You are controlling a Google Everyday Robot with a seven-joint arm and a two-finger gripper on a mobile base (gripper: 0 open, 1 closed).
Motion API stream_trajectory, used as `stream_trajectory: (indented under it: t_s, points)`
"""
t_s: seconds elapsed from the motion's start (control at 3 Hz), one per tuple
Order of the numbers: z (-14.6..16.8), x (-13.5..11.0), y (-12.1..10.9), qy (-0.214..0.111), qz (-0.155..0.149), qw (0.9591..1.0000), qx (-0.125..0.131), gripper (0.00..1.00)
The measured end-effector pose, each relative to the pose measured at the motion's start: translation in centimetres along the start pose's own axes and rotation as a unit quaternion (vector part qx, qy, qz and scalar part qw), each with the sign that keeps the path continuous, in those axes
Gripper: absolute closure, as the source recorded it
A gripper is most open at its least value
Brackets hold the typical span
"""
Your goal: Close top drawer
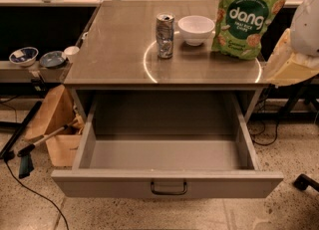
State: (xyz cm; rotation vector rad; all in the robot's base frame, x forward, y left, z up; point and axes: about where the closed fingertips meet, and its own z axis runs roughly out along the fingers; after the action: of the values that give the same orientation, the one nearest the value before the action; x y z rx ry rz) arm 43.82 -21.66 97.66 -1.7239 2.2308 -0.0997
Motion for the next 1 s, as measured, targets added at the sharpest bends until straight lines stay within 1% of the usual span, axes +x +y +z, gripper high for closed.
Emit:
stream_trajectory:
  t_s: [0.33, 0.67, 1.0]
  points:
    - [0.00, 0.00, 0.00, 0.000, 0.000, 1.0000, 0.000, 1.00]
    - [0.00, 0.00, 0.00, 0.000, 0.000, 1.0000, 0.000, 1.00]
    - [0.02, -0.09, -0.18, -0.012, -0.013, 0.9998, 0.004, 1.00]
